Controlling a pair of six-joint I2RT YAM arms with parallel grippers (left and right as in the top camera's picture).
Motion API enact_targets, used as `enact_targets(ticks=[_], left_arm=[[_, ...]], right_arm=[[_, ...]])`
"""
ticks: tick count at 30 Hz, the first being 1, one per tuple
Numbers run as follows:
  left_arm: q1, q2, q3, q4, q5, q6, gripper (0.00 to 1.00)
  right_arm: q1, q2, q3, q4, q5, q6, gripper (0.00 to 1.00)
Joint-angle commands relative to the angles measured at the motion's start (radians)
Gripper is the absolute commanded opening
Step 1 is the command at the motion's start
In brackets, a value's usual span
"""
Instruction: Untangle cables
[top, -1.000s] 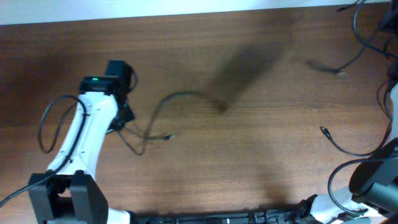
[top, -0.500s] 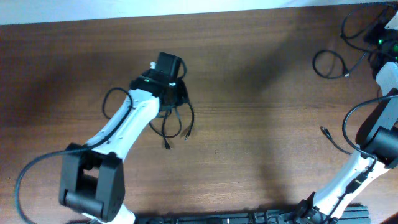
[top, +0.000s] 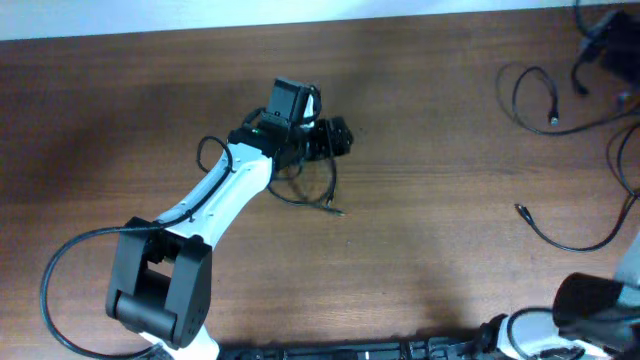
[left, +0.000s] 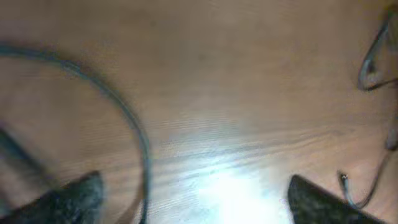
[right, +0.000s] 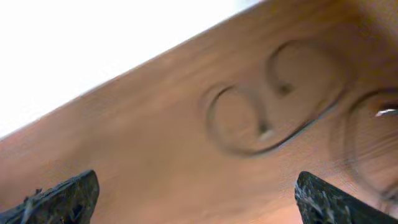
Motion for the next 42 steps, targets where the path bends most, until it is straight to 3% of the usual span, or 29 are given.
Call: enact_targets(ticks=[1, 4, 6, 8, 12, 14, 15, 17, 18, 20, 22, 23, 24, 25, 27, 30, 32, 36, 39, 42], left_arm=[[0.005, -0.004, 0.013, -0.098, -0.062, 0.007, 0.99], [0.033, -0.092, 0.082, -0.356, -0.38, 0.01, 0.99], [0.097, -0.179, 0.083, -0.391, -0.455, -0.006, 0.99], [0.209, -0.255, 0.083, -0.412, -0.442, -0.139, 0.99], [0.323, -0.279, 0.082, -0.469, -0.295, -0.145, 0.99], [0.323, -0.279, 0.082, -0.491, -0.294, -0.145, 0.99], [0.323, -0.279, 0.082, -0.493, -0.294, -0.145, 0.99], [0.323, -0.279, 0.082, -0.493, -0.295, -0.145, 0.99], [0.323, -0.279, 0.082, -0.493, -0.295, -0.145, 0.99], [0.323, -0.279, 0.082, -0.493, -0.295, -0.145, 0.99], [0.323, -0.279, 0.082, -0.493, -0.295, -0.145, 0.99], [0.323, -0.279, 0.082, -0.493, -0.295, -0.145, 0.99], [0.323, -0.279, 0.082, -0.493, -0.295, -0.145, 0.99], [0.323, -0.279, 0.082, -0.493, -0.295, -0.145, 0.99], [0.323, -0.279, 0.082, -0.493, -0.294, -0.145, 0.99], [0.323, -0.279, 0.082, -0.493, -0.294, -0.145, 0.99], [0.323, -0.279, 0.082, -0.493, -0.295, -0.145, 0.99], [0.323, -0.279, 0.082, -0.493, -0.295, -0.145, 0.99], [0.323, -0.279, 0.082, -0.493, -0.295, -0.145, 0.99], [0.323, -0.279, 0.082, -0.493, -0.295, -0.145, 0.99]], right_arm=[[0.209, 0.047, -0.043, -0.127, -0.058, 0.003, 0.99], [0.474, 0.056, -0.158, -0.095, -0.058, -0.026, 0.99], [0.589, 0.056, -0.293, 0.008, -0.058, -0.022, 0.99], [0.718, 0.056, -0.526, 0.228, -0.058, -0.023, 0.99], [0.904, 0.081, -0.858, 0.732, -0.044, 0.012, 0.97], [0.949, 0.14, -0.872, 0.757, 0.104, 0.256, 0.95], [0.963, 0.157, -0.871, 0.776, 0.127, 0.309, 0.94], [1.005, 0.2, -0.871, 0.774, 0.204, 0.527, 0.7], [1.036, 0.228, -0.871, 0.781, 0.254, 0.614, 0.66], [1.074, 0.256, -0.871, 0.773, 0.274, 0.684, 0.47], [1.107, 0.269, -0.871, 0.761, 0.285, 0.697, 0.36], [1.106, 0.269, -0.871, 0.745, 0.289, 0.696, 0.12], [1.096, 0.269, -0.871, 0.731, 0.311, 0.69, 0.04], [1.079, 0.268, -0.868, 0.732, 0.31, 0.671, 0.04], [0.978, 0.251, -0.773, 0.684, 0.307, 0.42, 0.04], [0.745, 0.24, -0.423, 0.461, 0.307, 0.148, 0.04], [0.594, 0.24, -0.299, 0.499, 0.307, 0.116, 0.04], [0.331, 0.335, -0.293, 0.721, 0.257, 0.077, 0.04], [0.301, 0.548, -0.293, 0.793, 0.079, 0.078, 0.04], [0.33, 0.638, -0.291, 0.793, -0.058, 0.077, 0.04]])
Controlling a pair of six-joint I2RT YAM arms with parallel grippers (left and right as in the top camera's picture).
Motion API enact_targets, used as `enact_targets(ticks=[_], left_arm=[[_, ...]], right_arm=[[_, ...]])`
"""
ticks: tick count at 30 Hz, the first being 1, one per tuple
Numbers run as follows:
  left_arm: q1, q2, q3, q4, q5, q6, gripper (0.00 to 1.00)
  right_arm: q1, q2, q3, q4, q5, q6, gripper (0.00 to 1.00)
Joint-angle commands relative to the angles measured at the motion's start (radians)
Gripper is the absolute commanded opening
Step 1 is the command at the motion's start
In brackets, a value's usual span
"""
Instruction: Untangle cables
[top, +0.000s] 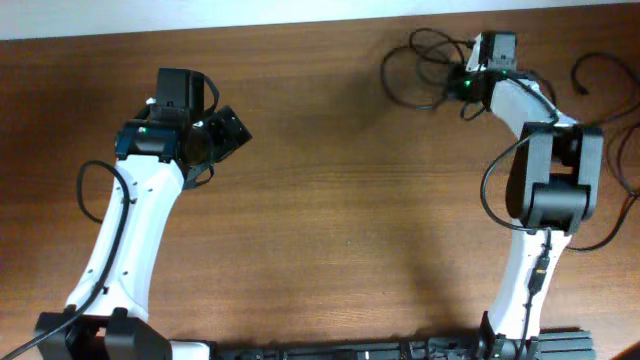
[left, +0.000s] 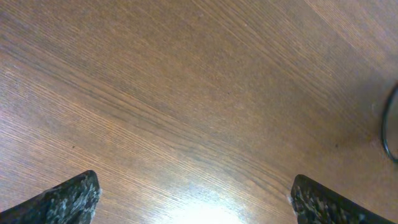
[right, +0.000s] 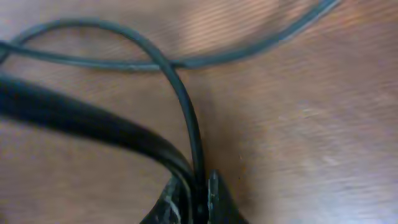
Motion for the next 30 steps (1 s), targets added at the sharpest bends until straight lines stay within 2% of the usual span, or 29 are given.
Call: enact_targets(ticks=[1, 2, 3, 5, 8, 13, 15, 18, 19, 30], left_arm=[[0.0, -0.01, 0.008, -0.002, 0.004, -0.012, 0.99], [0.0, -0.01, 0.008, -0.002, 0.004, -0.012, 0.99], [0.0, -0.01, 0.008, -0.002, 0.005, -0.012, 0.99], [0.0, -0.01, 0.008, -0.002, 0.004, -0.012, 0.99], [0.0, -0.01, 0.008, -0.002, 0.005, -0.012, 0.99], [0.0, -0.01, 0.008, -0.002, 0.005, -0.012, 0.99], [0.0, -0.01, 0.008, -0.002, 0.005, -0.012, 0.99], [0.0, -0.01, 0.008, -0.002, 0.005, -0.012, 0.99], [0.0, -0.01, 0.008, -0.002, 0.004, -0.012, 0.99], [0.0, -0.01, 0.008, -0.002, 0.004, -0.012, 0.99]], right_arm=[[0.02, -0.014, 0.016, -0.014, -0.097, -0.01, 0.57], [0.01, -0.035, 0.029, -0.048, -0.097, -0.01, 0.9], [-0.011, -0.075, 0.049, -0.104, -0.096, -0.01, 0.99], [-0.074, -0.221, 0.111, -0.261, -0.019, -0.01, 0.99], [-0.145, -0.54, 0.131, -0.487, 0.061, -0.011, 0.99], [-0.143, -1.032, 0.131, -0.858, 0.061, -0.011, 0.99], [-0.143, -1.149, 0.131, -1.015, 0.061, -0.011, 0.99], [-0.143, -1.284, 0.131, -1.26, 0.059, -0.01, 0.99], [-0.143, -1.31, 0.131, -1.283, 0.058, -0.01, 0.99], [-0.143, -1.315, 0.131, -1.284, 0.058, -0.01, 0.99]])
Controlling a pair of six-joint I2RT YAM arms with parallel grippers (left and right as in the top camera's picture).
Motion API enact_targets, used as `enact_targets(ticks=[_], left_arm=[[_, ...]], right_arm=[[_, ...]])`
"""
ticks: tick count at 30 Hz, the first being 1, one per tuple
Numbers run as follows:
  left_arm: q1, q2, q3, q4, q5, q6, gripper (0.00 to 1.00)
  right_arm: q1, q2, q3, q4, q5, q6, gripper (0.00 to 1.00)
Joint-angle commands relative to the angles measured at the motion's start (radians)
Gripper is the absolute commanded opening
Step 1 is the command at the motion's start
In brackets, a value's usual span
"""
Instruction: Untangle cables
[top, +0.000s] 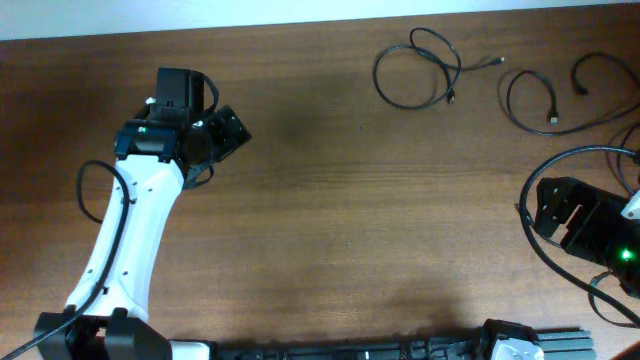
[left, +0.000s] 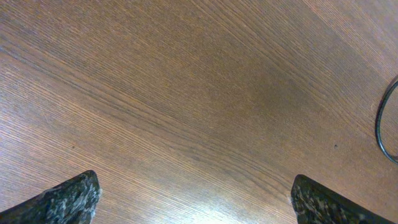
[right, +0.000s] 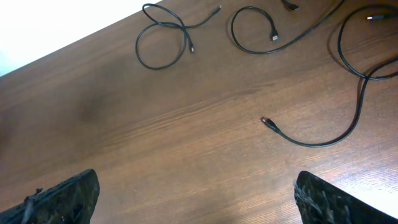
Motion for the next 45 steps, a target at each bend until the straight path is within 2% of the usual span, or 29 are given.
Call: enact_targets(ticks=[1, 6, 8, 12, 20, 23, 25, 31, 35, 40, 45], left_arm=[[0.0, -0.01, 0.006, -0.002, 0.004, -0.013, 0.99], [0.0, -0.01, 0.006, -0.002, 0.004, -0.013, 0.99], [0.0, -0.01, 0.006, -0.002, 0.004, -0.013, 0.99], [0.0, -0.01, 0.006, -0.002, 0.004, -0.013, 0.99], [0.0, -0.01, 0.006, -0.002, 0.004, -0.013, 0.99], [0.0, -0.01, 0.006, -0.002, 0.004, -0.013, 0.99], [0.0, -0.01, 0.006, -0.002, 0.004, -0.013, 0.99], [0.0, -0.01, 0.006, -0.002, 0.004, -0.013, 0.99], [0.0, -0.01, 0.006, -0.002, 0.004, -0.013, 0.99], [0.0, -0.01, 0.006, -0.002, 0.004, -0.013, 0.99], [0.0, -0.01, 0.006, -0.002, 0.004, -0.013, 0.99]], right_arm=[[0.003, 0.001, -0.002, 0.001, 0.006, 0.0, 0.99], [0.005, -0.032, -0.005, 0.0, 0.006, 0.0, 0.99], [0.013, -0.092, -0.005, 0.0, 0.006, 0.0, 0.99], [0.17, -0.225, -0.005, 0.0, 0.006, 0.0, 0.99], [0.17, -0.466, -0.005, 0.0, 0.006, 0.0, 0.99], [0.17, -0.606, -0.043, -0.006, 0.139, -0.001, 0.99], [0.17, -0.695, -0.158, 0.075, 0.159, -0.002, 0.99], [0.161, -0.985, -0.951, 0.739, 0.132, -0.001, 0.99], [0.066, -0.985, -1.365, 1.217, -0.119, -0.001, 0.99], [0.142, -0.985, -1.58, 1.498, -0.128, 0.0, 0.99], [0.14, -0.985, -1.758, 1.686, -0.104, 0.0, 0.99]])
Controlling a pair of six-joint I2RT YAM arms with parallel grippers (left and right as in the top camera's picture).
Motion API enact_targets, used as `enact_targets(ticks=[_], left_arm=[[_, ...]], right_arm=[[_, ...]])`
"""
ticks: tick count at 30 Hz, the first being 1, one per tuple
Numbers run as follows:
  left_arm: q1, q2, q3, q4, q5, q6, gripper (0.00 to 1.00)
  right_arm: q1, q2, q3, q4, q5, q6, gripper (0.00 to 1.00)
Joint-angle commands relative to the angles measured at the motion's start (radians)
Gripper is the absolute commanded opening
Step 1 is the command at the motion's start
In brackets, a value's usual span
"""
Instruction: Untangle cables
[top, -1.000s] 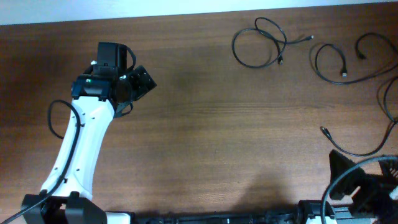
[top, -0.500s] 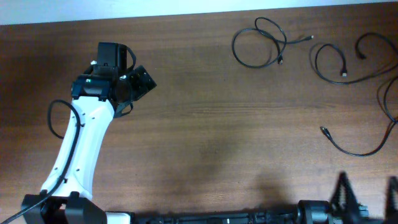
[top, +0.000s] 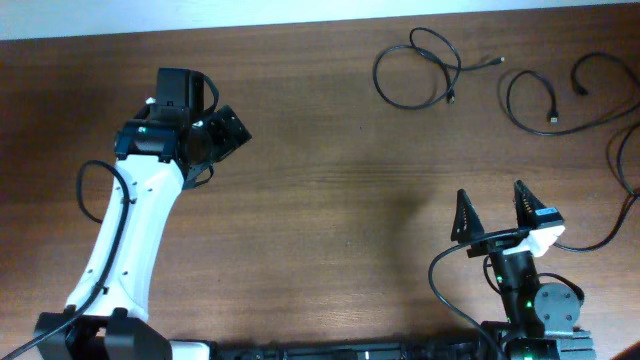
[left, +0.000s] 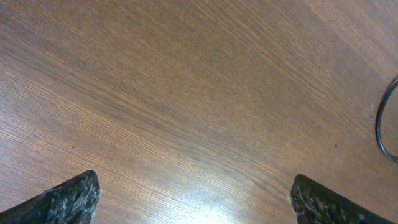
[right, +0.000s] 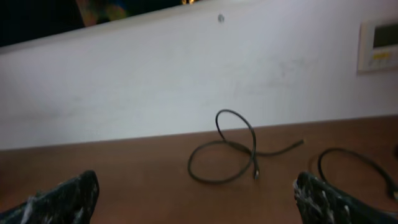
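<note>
A looped black cable lies at the back of the table, also seen from the right wrist. A second cable curls to its right, and a third cable runs along the right edge. My left gripper hovers at the upper left, open over bare wood, with only a cable arc at the view's right edge. My right gripper stands at the front right with its fingers up, open and empty, level with the looped cable.
The brown wooden table ends at a white wall behind the cables. A short dark cable end lies at the back right corner. The left arm's own cable loops beside its white link.
My right arm has moved from the right edge to the front right. Its fingers now stand upright and its camera faces the back wall. The left arm and the cables have not moved.
First my left gripper was low over a small cable near the table's middle. Then it stood open at the upper left and my right gripper was shut on a looped cable at the back. Afterwards that cable lay loose, and the open right arm was at the right edge, now front right.
</note>
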Motion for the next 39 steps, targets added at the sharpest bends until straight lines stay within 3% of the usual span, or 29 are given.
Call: enact_targets(ticks=[1, 9, 15, 24, 39], left_arm=[[0.0, -0.01, 0.006, -0.001, 0.004, -0.012, 0.99], [0.0, -0.01, 0.006, -0.001, 0.004, -0.012, 0.99], [0.0, -0.01, 0.006, -0.001, 0.004, -0.012, 0.99], [0.0, -0.01, 0.006, -0.001, 0.004, -0.012, 0.99], [0.0, -0.01, 0.006, -0.001, 0.004, -0.012, 0.99]], right_arm=[[0.005, -0.008, -0.057, 0.055, 0.03, 0.003, 0.99], [0.004, -0.008, -0.071, 0.052, 0.089, -0.023, 0.99], [0.004, -0.008, -0.071, -0.111, 0.089, -0.023, 0.99], [0.005, -0.008, -0.071, -0.12, 0.108, -0.177, 0.99], [0.004, -0.008, -0.071, -0.116, 0.107, -0.169, 0.99]])
